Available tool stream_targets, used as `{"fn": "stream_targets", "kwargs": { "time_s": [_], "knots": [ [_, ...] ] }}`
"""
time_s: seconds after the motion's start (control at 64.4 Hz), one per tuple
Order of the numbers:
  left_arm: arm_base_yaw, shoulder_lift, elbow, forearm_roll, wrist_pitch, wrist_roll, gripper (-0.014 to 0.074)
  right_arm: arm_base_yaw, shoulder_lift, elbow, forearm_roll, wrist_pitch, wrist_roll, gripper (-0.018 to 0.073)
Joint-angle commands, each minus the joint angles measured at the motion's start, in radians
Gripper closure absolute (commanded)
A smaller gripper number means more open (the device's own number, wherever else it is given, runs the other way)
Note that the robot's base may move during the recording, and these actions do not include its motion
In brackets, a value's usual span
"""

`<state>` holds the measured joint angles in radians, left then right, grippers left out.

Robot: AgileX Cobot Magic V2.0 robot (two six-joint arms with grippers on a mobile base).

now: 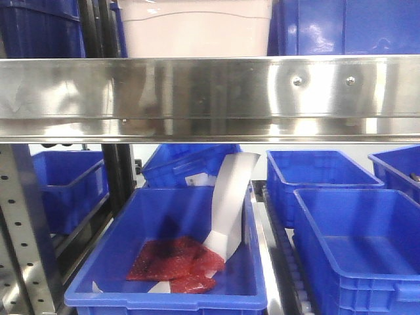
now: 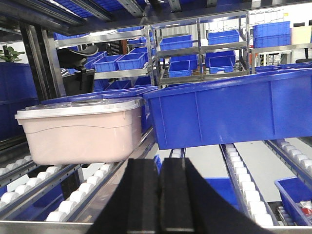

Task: Grab white bin and place on right shelf
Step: 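Open both grippers and pull them back from the bin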

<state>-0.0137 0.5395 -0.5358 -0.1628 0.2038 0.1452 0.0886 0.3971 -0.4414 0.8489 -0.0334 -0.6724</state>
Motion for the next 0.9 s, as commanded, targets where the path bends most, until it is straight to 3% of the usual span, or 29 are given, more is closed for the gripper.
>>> {"fn": "stream_targets", "kwargs": {
  "time_s": [0.0,0.047,0.233,0.311,0.404,0.544,0.59,0.886],
  "knots": [
    [-0.022,-0.054,-0.001,0.234,-0.089,-0.243,0.0713,-0.002,0.003,-0.028,-0.002,-0.058,-0.006,0.0482],
    [-0.028,-0.098,0.031,0.288,-0.103,-0.290,0.0713,-0.002,0.003,-0.028,-0.002,-0.058,-0.006,0.0482],
    [-0.028,-0.322,0.231,0.212,-0.130,-0.288,0.0713,-0.002,0.003,-0.028,-0.002,-0.058,-0.006,0.0482],
    [-0.028,-0.412,0.325,0.177,-0.132,-0.237,0.0714,-0.002,0.003,-0.028,-0.002,-0.058,-0.006,0.0482],
    [-0.028,-0.500,0.433,0.080,-0.158,-0.138,0.0714,-0.002,0.003,-0.028,-0.002,-0.058,-0.006,0.0482],
    [-0.026,-0.563,0.594,0.039,-0.322,-0.086,0.0713,-0.002,0.003,-0.028,-0.002,-0.058,-0.006,0.0482],
    [-0.024,-0.559,0.582,0.043,-0.272,-0.086,0.0713,-0.002,0.003,-0.028,-0.002,-0.057,-0.006,0.0482],
    [-0.010,-0.559,0.586,0.045,-0.308,-0.086,0.0713,-0.002,0.003,-0.028,-0.002,-0.058,-0.006,0.0482]
  ]
}}
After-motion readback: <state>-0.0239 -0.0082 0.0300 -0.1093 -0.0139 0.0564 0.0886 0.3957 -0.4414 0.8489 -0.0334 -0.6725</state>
